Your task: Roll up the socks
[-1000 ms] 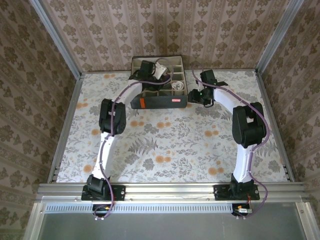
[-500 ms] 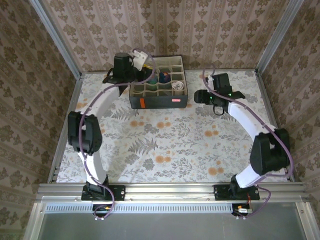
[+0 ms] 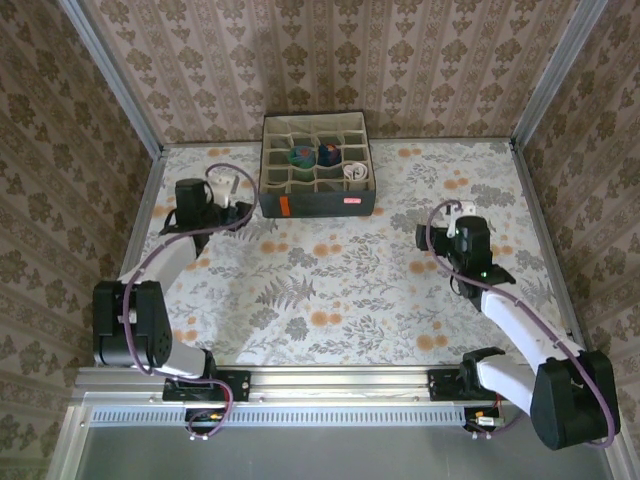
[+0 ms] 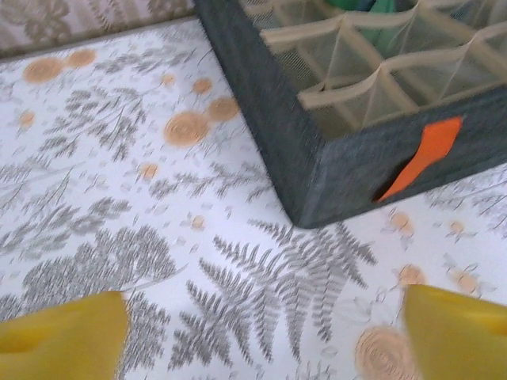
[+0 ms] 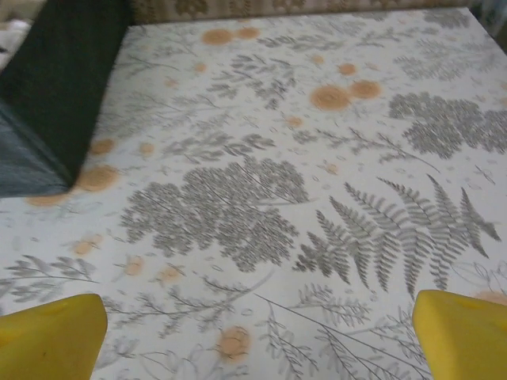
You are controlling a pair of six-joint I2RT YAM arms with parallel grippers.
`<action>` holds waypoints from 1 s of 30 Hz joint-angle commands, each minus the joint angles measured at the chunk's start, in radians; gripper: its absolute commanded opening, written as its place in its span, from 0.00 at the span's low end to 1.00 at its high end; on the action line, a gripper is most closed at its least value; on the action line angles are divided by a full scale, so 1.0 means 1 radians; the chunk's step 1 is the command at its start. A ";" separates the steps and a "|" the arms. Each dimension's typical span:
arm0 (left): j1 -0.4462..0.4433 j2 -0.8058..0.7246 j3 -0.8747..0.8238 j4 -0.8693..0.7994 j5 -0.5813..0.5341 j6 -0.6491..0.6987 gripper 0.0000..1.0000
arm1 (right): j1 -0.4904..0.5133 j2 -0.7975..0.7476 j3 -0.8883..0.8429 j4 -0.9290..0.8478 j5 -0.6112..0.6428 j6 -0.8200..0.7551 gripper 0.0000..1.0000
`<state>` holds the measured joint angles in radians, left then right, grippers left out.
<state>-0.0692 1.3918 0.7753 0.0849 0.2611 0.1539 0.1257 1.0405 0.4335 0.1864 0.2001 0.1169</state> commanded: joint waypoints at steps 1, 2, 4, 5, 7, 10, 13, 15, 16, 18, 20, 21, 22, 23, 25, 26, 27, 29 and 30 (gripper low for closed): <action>0.005 -0.056 -0.070 0.072 -0.094 0.037 1.00 | -0.012 0.024 -0.011 0.141 0.046 -0.041 1.00; 0.004 -0.068 -0.099 0.096 -0.116 0.035 1.00 | -0.014 0.037 -0.018 0.155 0.025 -0.050 1.00; 0.004 -0.089 -0.163 0.162 -0.143 0.035 1.00 | -0.017 0.055 -0.053 0.230 -0.011 -0.059 1.00; 0.002 -0.102 -0.199 0.207 -0.145 0.051 1.00 | -0.018 0.062 -0.081 0.292 -0.019 -0.057 1.00; 0.000 -0.119 -0.284 0.321 -0.192 0.052 1.00 | -0.021 0.085 -0.123 0.397 -0.014 -0.049 1.00; -0.001 -0.127 -0.399 0.505 -0.254 0.009 1.00 | -0.032 0.128 -0.140 0.467 -0.013 -0.032 1.00; -0.004 -0.127 -0.447 0.596 -0.205 0.027 1.00 | -0.041 0.166 -0.137 0.510 -0.047 -0.028 1.00; -0.007 -0.112 -0.444 0.614 -0.169 0.034 1.00 | -0.047 0.194 -0.134 0.549 -0.073 -0.031 1.00; -0.007 -0.103 -0.441 0.623 -0.150 0.036 1.00 | -0.051 0.204 -0.126 0.548 -0.082 -0.031 1.00; -0.010 -0.077 -0.428 0.640 -0.123 0.042 1.00 | -0.058 0.221 -0.098 0.514 -0.083 -0.028 1.00; -0.015 -0.046 -0.413 0.660 -0.108 0.050 1.00 | -0.060 0.226 -0.091 0.504 -0.087 -0.031 1.00; -0.015 -0.024 -0.408 0.676 -0.090 0.058 1.00 | -0.061 0.225 -0.093 0.506 -0.088 -0.042 1.00; -0.016 0.002 -0.406 0.699 -0.082 0.067 1.00 | -0.060 0.227 -0.101 0.529 -0.087 -0.053 1.00; -0.017 0.030 -0.403 0.734 -0.089 0.063 1.00 | -0.061 0.230 -0.106 0.548 -0.079 -0.063 1.00; -0.013 0.026 -0.379 0.675 -0.109 0.049 1.00 | -0.065 0.243 -0.114 0.594 -0.061 -0.076 1.00; -0.014 0.036 -0.379 0.695 -0.123 0.047 1.00 | -0.071 0.254 -0.114 0.610 -0.065 -0.082 1.00; -0.013 0.040 -0.376 0.692 -0.126 0.043 1.00 | -0.075 0.264 -0.113 0.624 -0.070 -0.087 1.00; -0.011 0.042 -0.371 0.687 -0.127 0.040 1.00 | -0.084 0.314 -0.117 0.684 -0.075 -0.092 1.00; -0.009 0.044 -0.365 0.675 -0.126 0.036 1.00 | -0.087 0.341 -0.118 0.713 -0.076 -0.089 1.00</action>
<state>-0.0795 1.4277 0.3717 0.7353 0.1341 0.1940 0.0494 1.3308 0.3187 0.7883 0.1417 0.0475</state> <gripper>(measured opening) 0.997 0.999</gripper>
